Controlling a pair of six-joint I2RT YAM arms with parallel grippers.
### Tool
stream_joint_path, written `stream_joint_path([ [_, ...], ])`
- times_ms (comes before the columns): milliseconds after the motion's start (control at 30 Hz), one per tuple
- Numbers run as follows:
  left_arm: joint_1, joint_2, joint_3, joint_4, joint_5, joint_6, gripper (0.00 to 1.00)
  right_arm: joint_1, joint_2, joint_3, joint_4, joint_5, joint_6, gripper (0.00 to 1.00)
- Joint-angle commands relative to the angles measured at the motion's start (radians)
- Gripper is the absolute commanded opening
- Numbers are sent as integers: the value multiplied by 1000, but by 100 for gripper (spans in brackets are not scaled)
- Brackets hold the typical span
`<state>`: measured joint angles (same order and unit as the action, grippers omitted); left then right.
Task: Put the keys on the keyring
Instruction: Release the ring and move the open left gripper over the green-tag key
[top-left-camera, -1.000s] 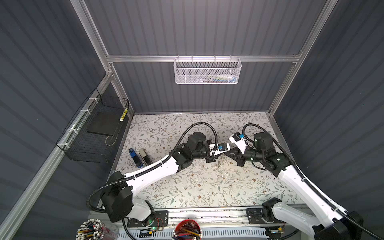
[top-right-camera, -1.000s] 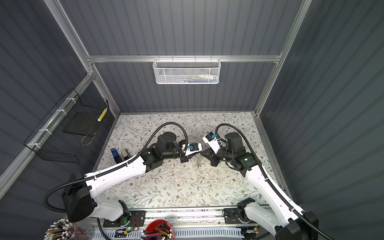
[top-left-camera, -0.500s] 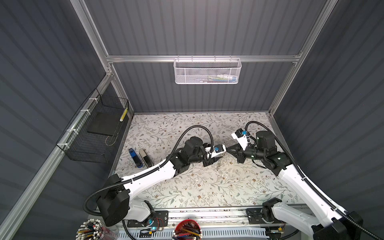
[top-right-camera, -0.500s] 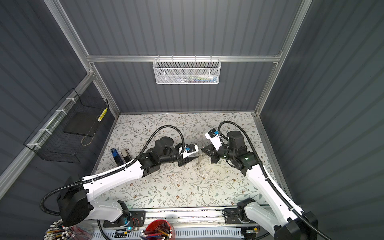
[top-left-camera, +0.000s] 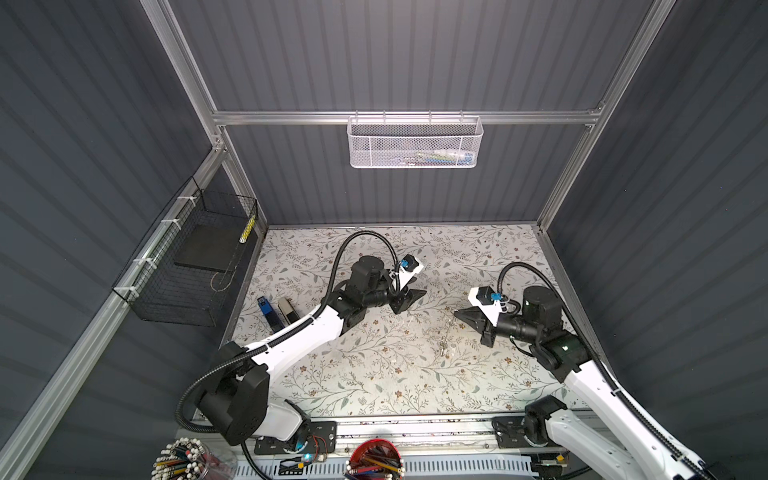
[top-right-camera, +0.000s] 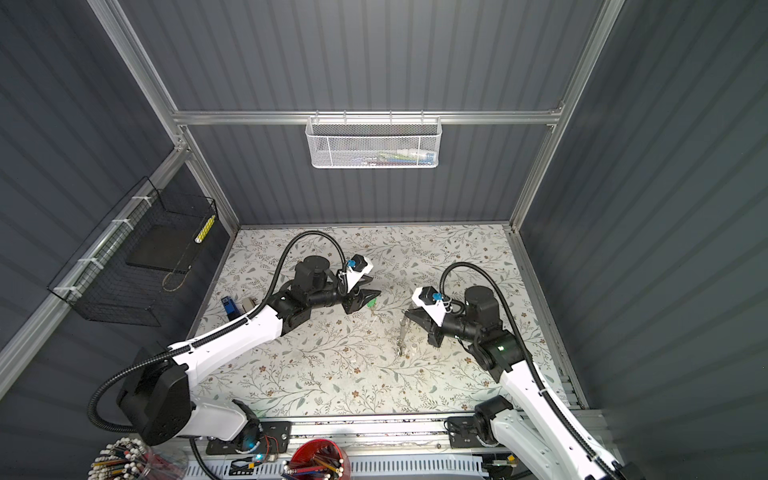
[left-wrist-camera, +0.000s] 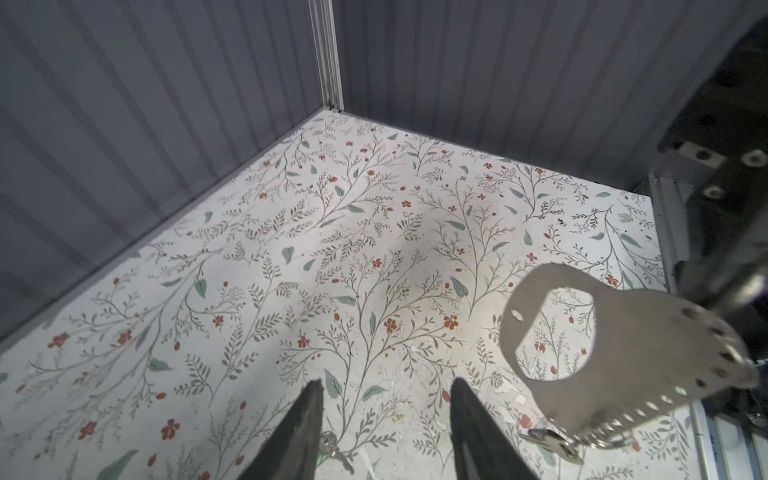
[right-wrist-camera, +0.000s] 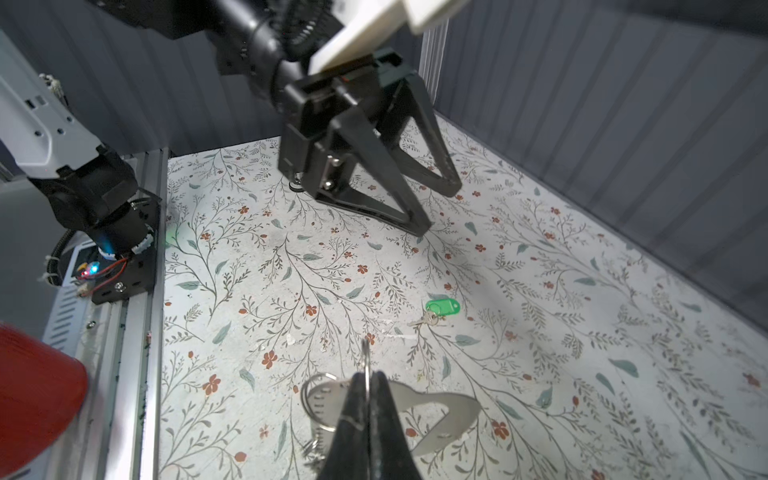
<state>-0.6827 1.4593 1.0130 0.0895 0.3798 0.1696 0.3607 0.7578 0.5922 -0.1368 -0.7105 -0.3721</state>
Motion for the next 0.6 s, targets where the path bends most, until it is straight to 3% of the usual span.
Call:
stream_joint_path([
  [0, 25, 35, 39, -56, 69, -73, 50, -2, -51, -33, 99, -35, -134, 0],
  [400, 84, 180, 89, -153, 147, -74, 49, 4, -132, -92, 121, -37, -253, 0],
  [567, 89, 248, 130, -223, 128, -41, 48, 4, -135, -88, 103, -26, -266, 0],
])
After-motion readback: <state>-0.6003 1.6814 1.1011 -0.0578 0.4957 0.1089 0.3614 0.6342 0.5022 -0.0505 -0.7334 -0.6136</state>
